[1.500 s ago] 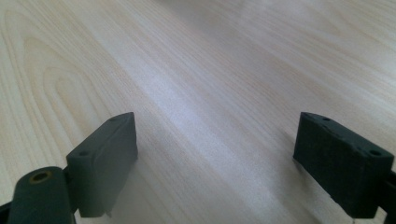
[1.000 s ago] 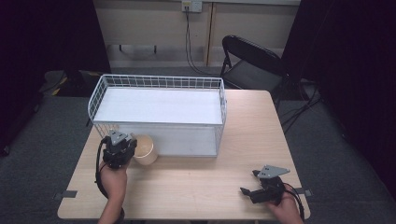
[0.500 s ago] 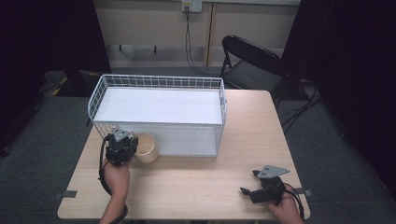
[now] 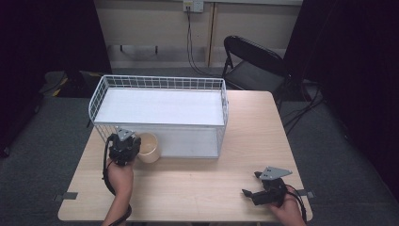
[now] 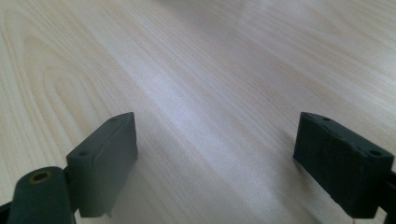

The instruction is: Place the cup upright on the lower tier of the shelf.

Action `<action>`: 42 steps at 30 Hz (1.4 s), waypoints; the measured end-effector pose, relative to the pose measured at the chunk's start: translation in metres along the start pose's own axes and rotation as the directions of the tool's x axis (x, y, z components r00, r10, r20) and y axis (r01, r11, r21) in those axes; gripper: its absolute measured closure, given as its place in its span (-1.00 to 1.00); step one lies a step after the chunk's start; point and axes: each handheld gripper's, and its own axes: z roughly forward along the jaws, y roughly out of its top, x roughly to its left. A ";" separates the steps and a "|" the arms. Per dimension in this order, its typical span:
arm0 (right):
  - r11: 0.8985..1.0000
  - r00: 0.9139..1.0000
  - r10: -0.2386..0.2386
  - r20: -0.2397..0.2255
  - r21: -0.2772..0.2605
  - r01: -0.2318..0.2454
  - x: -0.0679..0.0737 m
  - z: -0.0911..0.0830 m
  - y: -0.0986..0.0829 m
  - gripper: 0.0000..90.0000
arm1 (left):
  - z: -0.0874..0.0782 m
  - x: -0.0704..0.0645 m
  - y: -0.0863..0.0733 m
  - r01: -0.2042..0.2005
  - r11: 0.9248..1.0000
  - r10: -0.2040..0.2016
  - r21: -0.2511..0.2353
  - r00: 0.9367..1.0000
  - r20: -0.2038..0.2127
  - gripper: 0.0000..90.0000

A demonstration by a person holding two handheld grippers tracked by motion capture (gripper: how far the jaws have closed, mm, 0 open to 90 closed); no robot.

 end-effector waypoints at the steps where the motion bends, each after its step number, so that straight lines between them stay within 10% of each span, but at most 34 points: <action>1: 1.000 1.000 -0.001 0.000 0.000 0.001 0.000 0.000 0.000 -0.72 | 0.000 0.000 0.000 0.000 1.000 0.000 -0.002 1.000 -0.001 0.82; 42: 1.000 1.000 0.000 0.000 0.000 0.000 0.000 0.000 0.000 -0.72 | 0.008 0.002 0.004 0.050 0.998 -0.051 -0.033 0.998 -0.021 0.75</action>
